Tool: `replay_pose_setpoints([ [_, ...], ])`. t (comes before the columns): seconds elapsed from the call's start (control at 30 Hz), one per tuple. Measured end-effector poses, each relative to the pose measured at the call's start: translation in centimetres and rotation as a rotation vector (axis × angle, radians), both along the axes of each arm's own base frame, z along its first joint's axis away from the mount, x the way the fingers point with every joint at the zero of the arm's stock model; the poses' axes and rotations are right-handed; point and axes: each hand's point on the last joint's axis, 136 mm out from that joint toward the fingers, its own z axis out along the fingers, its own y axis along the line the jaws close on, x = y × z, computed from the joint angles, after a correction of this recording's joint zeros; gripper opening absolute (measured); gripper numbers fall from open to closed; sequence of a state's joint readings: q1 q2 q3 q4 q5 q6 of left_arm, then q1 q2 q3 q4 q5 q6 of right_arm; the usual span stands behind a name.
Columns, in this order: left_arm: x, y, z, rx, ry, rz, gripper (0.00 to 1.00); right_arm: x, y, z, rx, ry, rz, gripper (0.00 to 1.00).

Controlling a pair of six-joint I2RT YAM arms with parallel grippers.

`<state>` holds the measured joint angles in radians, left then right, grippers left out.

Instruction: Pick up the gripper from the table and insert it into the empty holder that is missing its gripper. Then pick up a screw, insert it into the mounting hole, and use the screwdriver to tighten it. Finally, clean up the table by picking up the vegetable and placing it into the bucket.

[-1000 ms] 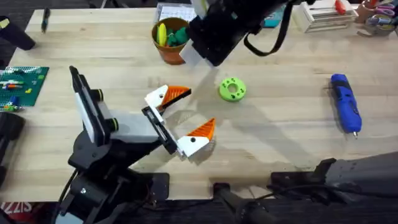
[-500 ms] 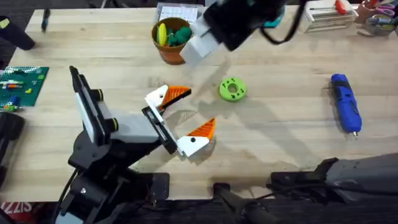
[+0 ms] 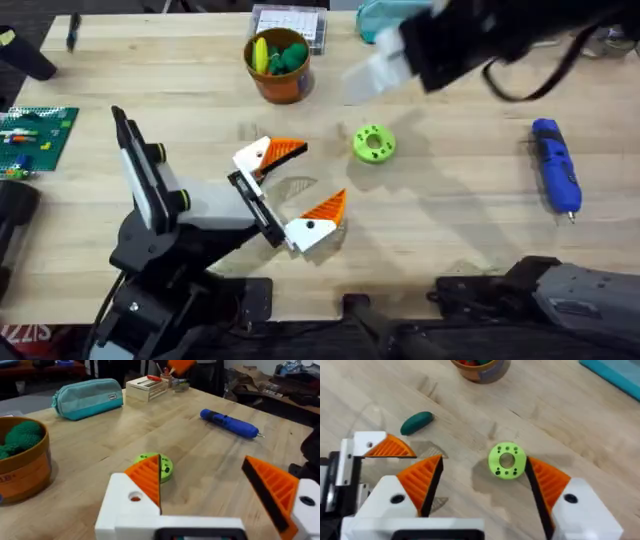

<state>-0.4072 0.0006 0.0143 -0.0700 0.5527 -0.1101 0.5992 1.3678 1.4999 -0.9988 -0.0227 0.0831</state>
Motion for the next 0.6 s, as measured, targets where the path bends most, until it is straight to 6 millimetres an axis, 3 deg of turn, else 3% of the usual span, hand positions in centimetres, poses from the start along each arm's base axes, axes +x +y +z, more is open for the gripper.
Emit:
replay_pose_setpoints([
  [0.27, 0.0, 0.0, 0.0, 0.000, 0.000, 0.003, 0.987, -1.9, 0.4, -7.5, -0.091, 0.173, 0.015, 0.994],
  [0.6, 0.0, 0.0, 0.0, 0.000, 0.000, 0.003, 0.987, -2.4, 1.4, -12.5, -0.077, 0.194, -0.019, 0.994],
])
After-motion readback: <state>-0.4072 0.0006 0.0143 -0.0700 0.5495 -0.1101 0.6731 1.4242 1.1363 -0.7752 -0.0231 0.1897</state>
